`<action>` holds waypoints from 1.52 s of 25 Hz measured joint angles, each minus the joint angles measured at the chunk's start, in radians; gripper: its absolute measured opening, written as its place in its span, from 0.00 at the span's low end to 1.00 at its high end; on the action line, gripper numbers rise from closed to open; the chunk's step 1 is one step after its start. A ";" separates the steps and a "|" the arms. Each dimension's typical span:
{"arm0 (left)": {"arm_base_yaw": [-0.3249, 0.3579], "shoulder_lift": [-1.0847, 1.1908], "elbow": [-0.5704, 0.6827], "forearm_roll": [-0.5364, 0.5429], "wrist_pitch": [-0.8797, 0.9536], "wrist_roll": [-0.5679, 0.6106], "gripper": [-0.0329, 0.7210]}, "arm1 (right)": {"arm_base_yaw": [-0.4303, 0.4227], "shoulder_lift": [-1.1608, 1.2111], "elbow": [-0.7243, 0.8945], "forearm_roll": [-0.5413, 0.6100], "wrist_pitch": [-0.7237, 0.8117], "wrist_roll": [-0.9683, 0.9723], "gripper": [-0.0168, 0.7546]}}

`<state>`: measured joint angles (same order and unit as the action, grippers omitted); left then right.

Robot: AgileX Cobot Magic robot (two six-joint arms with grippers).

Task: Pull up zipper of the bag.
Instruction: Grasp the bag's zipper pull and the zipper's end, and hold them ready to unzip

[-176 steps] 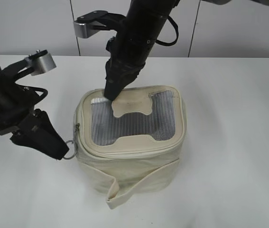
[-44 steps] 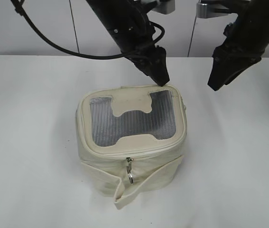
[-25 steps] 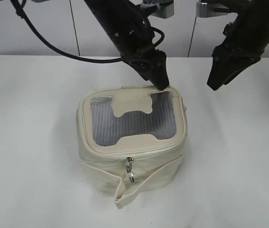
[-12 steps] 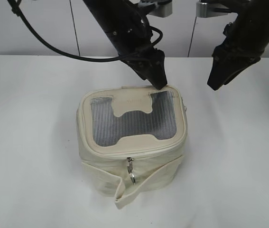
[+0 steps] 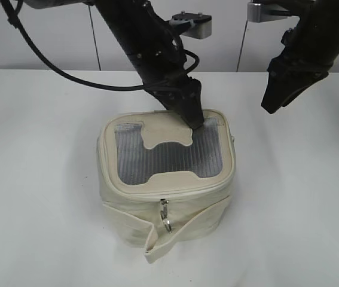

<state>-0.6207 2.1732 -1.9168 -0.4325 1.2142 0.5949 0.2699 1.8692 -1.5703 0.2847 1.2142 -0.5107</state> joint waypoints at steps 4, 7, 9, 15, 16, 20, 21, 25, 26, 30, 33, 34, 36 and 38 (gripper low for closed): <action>-0.001 0.001 0.001 -0.009 0.002 0.028 0.66 | 0.000 0.000 0.000 0.001 0.000 0.000 0.43; -0.001 0.007 0.001 -0.035 0.009 0.051 0.50 | 0.000 0.000 0.000 0.005 0.000 0.000 0.43; -0.001 0.018 0.001 -0.047 0.013 0.054 0.38 | 0.000 0.000 0.000 0.007 0.000 0.000 0.43; -0.001 0.025 0.001 -0.055 0.012 0.058 0.12 | 0.000 0.000 0.000 0.018 0.000 0.000 0.43; -0.001 0.022 0.001 -0.056 0.012 0.061 0.12 | 0.000 0.000 0.000 0.020 0.000 0.000 0.43; -0.001 0.010 0.003 -0.048 0.015 0.068 0.12 | 0.000 0.000 0.000 0.042 0.000 -0.007 0.41; -0.001 0.003 0.007 -0.043 0.015 0.068 0.12 | 0.000 0.000 0.000 0.045 0.000 -0.011 0.39; -0.001 -0.016 0.018 -0.029 0.020 0.070 0.11 | 0.000 0.000 0.000 0.037 0.000 -0.021 0.35; -0.001 -0.020 0.018 -0.025 0.023 0.070 0.11 | -0.001 0.000 0.002 0.030 0.000 -0.023 0.35; -0.001 -0.030 0.020 -0.016 0.029 0.071 0.11 | -0.015 -0.010 0.055 0.031 0.000 -0.039 0.35; -0.001 -0.040 0.022 -0.015 0.039 0.074 0.11 | -0.050 -0.034 0.150 0.066 -0.035 -0.070 0.35; -0.001 -0.040 0.022 -0.024 0.041 0.080 0.11 | -0.067 -0.045 0.184 0.093 -0.072 -0.098 0.35; -0.001 -0.040 0.022 -0.045 0.045 0.096 0.11 | -0.099 -0.076 0.262 0.154 -0.151 -0.154 0.35; -0.001 -0.040 0.022 -0.057 0.045 0.103 0.10 | -0.119 -0.095 0.314 0.206 -0.217 -0.205 0.35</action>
<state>-0.6214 2.1336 -1.8950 -0.4895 1.2595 0.6981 0.1512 1.7738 -1.2561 0.4902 0.9969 -0.7155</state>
